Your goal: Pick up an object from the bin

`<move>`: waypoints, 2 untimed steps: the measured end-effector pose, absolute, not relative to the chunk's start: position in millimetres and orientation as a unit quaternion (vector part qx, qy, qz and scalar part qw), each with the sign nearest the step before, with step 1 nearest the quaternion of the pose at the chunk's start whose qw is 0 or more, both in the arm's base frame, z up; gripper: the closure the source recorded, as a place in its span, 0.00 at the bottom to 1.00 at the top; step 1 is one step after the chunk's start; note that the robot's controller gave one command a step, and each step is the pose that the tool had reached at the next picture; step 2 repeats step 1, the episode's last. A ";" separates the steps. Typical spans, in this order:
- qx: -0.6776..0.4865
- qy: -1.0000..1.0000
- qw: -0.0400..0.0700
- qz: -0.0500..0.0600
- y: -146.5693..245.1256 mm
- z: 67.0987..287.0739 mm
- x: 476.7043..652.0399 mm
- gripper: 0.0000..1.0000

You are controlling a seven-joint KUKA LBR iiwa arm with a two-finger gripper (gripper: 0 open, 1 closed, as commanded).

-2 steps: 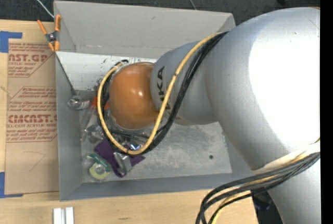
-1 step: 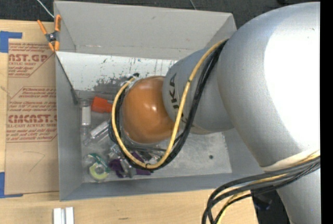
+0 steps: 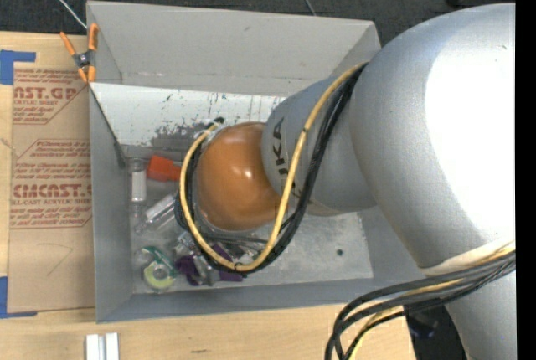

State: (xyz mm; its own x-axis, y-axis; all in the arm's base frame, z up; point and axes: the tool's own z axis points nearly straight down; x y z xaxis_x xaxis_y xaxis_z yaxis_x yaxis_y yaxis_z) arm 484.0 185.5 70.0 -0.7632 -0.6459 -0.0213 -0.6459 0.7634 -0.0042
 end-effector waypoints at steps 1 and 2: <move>-0.332 0.943 0.009 0.002 181.9 180.0 485.9 1.00; -0.332 0.943 0.009 0.002 181.9 180.0 485.9 1.00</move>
Offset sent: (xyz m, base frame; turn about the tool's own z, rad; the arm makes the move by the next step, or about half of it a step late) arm 0.0013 0.0212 0.0899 -0.0413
